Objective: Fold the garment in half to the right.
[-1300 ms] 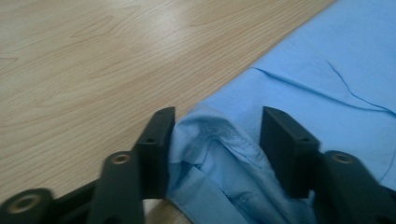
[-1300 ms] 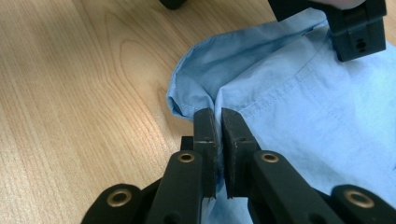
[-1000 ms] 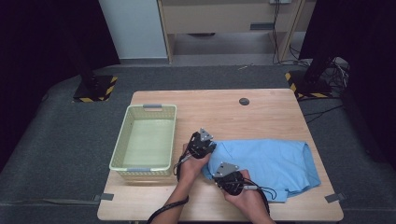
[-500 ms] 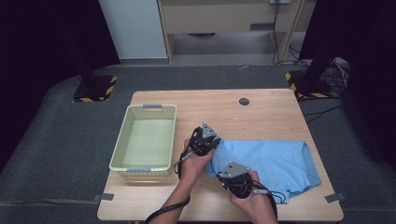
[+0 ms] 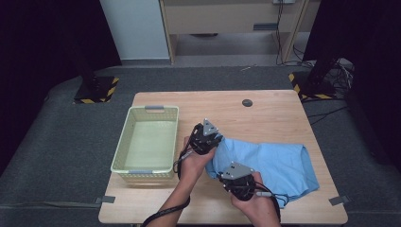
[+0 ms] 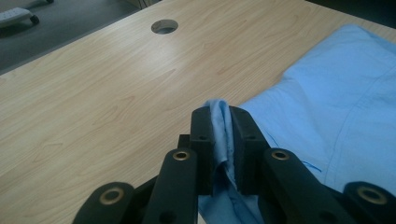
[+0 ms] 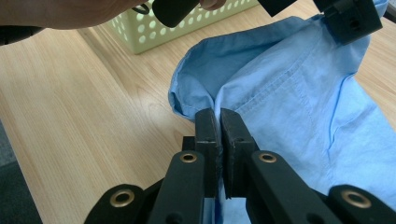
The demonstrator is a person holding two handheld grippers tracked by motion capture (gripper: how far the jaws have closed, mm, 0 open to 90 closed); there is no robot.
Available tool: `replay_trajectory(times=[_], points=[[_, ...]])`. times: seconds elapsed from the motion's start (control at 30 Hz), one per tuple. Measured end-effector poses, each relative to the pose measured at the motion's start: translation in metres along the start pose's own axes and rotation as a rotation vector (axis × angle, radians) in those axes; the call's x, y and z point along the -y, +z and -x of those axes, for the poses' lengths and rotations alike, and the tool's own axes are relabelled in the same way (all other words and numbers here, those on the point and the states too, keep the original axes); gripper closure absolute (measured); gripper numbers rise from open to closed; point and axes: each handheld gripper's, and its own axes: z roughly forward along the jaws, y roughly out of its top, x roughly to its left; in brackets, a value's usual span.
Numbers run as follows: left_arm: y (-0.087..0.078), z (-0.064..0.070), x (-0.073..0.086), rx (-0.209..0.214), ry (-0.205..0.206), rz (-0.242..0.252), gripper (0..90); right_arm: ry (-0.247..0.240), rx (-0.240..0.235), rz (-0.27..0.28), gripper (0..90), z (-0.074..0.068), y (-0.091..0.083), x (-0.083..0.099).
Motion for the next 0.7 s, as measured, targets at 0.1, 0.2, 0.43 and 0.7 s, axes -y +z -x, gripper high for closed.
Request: replay_trajectory(times=[0.1,0.2,0.43,0.7], points=[[-0.004,0.0,-0.003,-0.002,0.007,0.004,81.1,0.001,0.001,0.006,86.9,-0.002,-0.001,-0.002],[-0.007,-0.001,-0.006,-0.005,0.009,0.007,81.2,-0.003,0.0,0.008,86.9,-0.004,-0.002,-0.007],[-0.014,-0.004,-0.006,-0.011,-0.002,-0.001,81.3,-0.004,-0.001,0.021,86.9,-0.008,-0.005,-0.013],[-0.024,-0.007,-0.009,-0.025,0.002,-0.004,81.2,-0.009,-0.007,0.025,86.9,-0.013,-0.005,-0.019]])
